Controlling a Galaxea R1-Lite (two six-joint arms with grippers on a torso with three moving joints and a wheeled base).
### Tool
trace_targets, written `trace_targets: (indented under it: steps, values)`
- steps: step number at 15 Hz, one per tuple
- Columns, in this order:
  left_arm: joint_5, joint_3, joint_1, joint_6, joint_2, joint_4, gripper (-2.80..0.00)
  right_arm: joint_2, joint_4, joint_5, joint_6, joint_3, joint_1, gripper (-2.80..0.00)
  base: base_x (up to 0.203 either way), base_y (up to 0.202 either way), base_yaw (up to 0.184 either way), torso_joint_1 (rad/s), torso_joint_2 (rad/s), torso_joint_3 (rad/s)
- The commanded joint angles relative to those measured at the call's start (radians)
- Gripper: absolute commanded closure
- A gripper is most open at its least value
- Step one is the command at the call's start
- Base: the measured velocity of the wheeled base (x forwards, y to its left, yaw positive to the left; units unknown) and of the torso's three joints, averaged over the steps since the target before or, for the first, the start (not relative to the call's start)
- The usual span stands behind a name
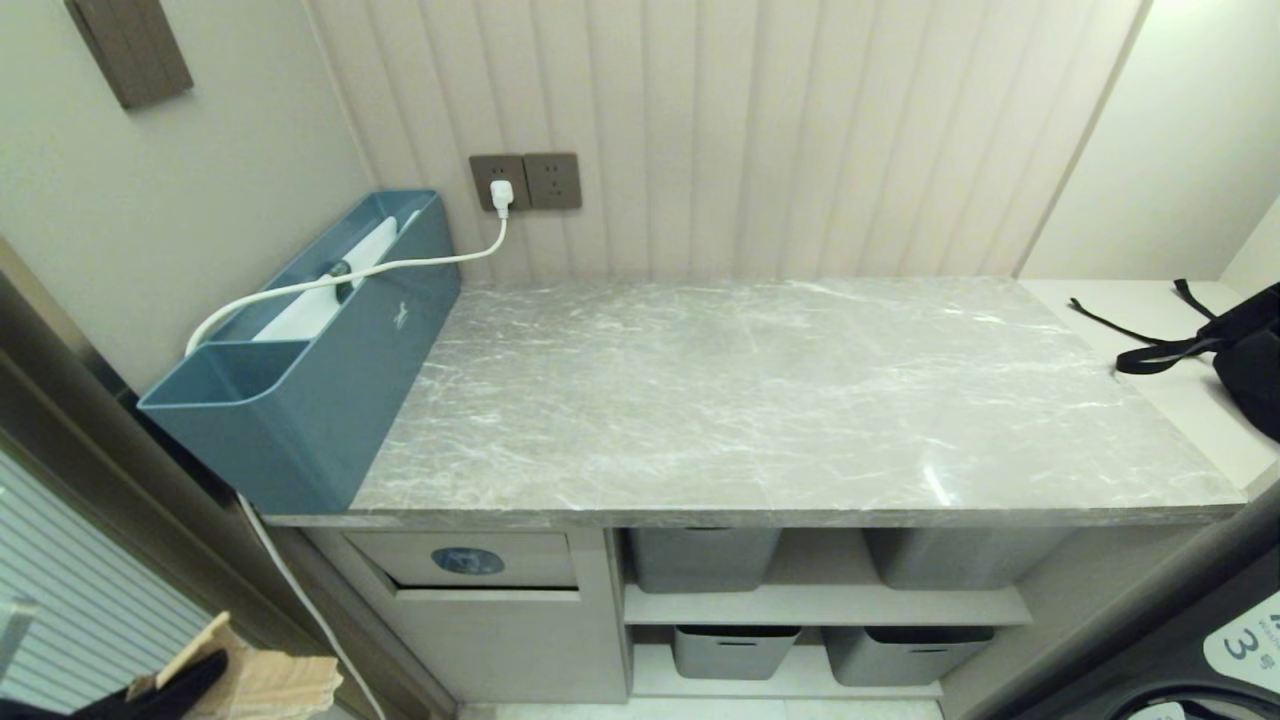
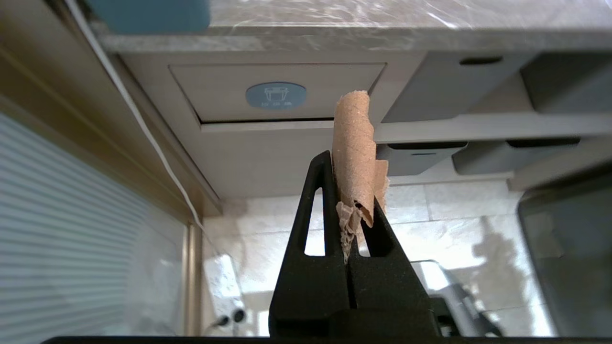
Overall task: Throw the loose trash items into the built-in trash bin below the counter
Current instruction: Put the garbage in the trash can
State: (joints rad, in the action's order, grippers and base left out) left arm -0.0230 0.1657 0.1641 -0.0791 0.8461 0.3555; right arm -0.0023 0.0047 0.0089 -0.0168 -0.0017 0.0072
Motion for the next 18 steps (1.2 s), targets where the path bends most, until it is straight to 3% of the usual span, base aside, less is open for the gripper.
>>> trace_targets:
  steps: [1, 3, 6, 12, 18]
  values:
    - [-0.004, 0.063, -0.069, -0.064, 0.159, 0.030, 0.00, 0.001, 0.000, 0.000, 0.000, 0.000, 0.000, 0.00, 0.000, 0.000, 0.000, 0.000, 0.00, 0.000]
    - [-0.002, 0.079, -0.149, -0.088, 0.241, 0.143, 0.00, 0.001, 0.000, 0.000, -0.001, 0.000, 0.000, 0.00, 0.000, 0.000, 0.000, 0.000, 0.00, 0.000]
    - [-0.040, 0.037, -0.193, -0.045, 0.243, 0.188, 0.00, 0.001, 0.000, 0.000, -0.002, 0.000, 0.000, 0.00, 0.000, 0.000, 0.000, 0.000, 0.00, 0.000]
    - [-0.068, -0.148, -0.221, -0.046, 0.196, 0.292, 0.00, 0.001, 0.000, 0.000, -0.001, 0.001, 0.000, 0.00, 0.000, 0.000, 0.000, 0.000, 0.00, 0.000]
    - [-0.058, -0.166, -0.221, -0.047, 0.060, 0.204, 0.00, 0.002, 0.000, 0.000, -0.002, 0.000, 0.000, 0.00, 0.000, 0.000, 0.000, 0.000, 0.00, 0.000]
